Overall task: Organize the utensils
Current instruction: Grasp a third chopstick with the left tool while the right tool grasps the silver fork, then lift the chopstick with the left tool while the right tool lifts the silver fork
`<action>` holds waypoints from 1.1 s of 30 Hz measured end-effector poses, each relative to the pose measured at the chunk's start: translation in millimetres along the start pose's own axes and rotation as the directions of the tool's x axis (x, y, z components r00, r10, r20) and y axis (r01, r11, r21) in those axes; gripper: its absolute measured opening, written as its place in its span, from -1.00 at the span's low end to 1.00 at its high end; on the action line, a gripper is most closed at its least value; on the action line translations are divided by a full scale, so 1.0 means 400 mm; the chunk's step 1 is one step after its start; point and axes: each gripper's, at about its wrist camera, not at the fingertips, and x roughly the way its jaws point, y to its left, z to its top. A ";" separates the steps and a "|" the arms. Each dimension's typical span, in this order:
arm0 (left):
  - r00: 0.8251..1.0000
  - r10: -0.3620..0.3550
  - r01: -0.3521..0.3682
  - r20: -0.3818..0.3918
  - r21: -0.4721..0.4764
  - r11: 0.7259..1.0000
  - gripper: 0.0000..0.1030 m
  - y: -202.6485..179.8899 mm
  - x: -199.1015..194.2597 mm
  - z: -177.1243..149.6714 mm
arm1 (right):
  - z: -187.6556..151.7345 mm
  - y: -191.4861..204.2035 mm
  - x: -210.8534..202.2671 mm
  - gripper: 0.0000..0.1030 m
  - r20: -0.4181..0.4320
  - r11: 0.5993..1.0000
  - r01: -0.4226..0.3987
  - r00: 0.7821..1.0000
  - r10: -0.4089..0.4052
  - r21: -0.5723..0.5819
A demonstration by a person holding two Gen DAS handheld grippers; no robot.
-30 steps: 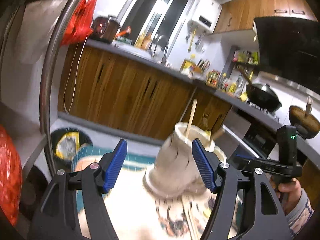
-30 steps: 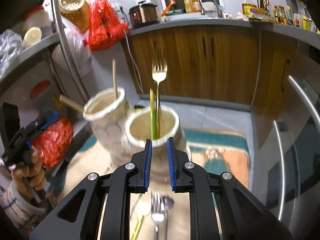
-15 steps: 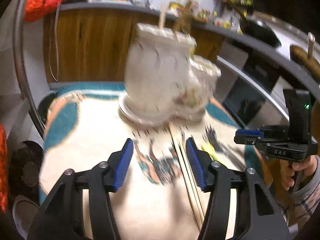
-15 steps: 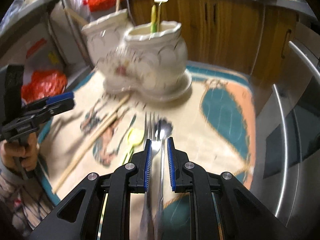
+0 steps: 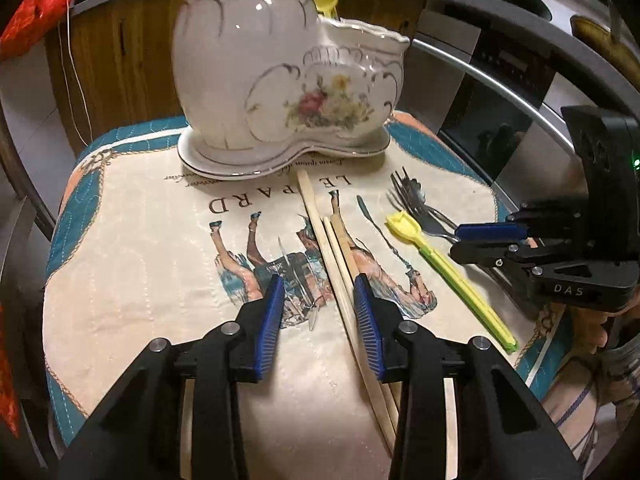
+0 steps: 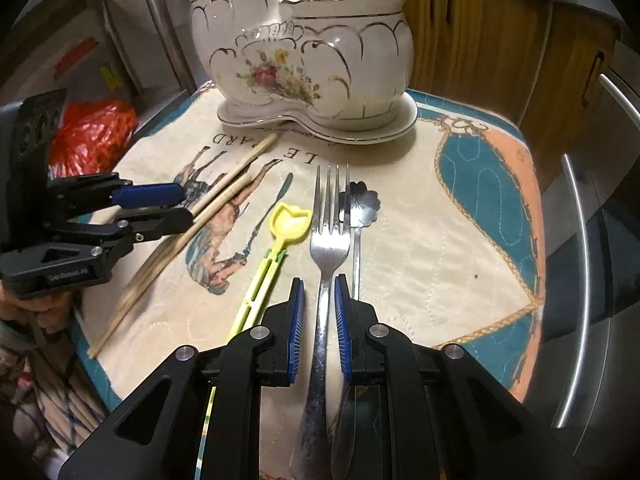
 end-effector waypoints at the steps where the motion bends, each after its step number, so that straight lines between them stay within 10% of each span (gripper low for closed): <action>1: 1.000 -0.001 0.001 -0.003 0.000 1.000 -0.41 -0.003 0.004 0.004 | 0.001 0.000 0.000 -0.67 -0.002 1.000 -0.001 1.000 0.001 0.002; 5: 1.000 0.001 -0.001 -0.027 0.004 1.000 -0.80 -0.005 0.018 0.014 | 0.005 0.001 0.004 -0.67 -0.015 1.000 0.001 1.000 -0.001 -0.003; 20: 0.988 0.030 -0.018 -0.152 0.080 0.997 -0.91 0.022 -0.028 -0.015 | 0.016 0.014 0.004 -0.81 -0.128 0.998 0.000 0.992 -0.008 -0.062; 33: 0.928 0.170 -0.078 -0.331 0.274 0.959 -0.87 -0.026 0.033 0.059 | 0.100 0.033 0.056 -0.79 -0.393 0.994 0.014 0.918 -0.054 -0.104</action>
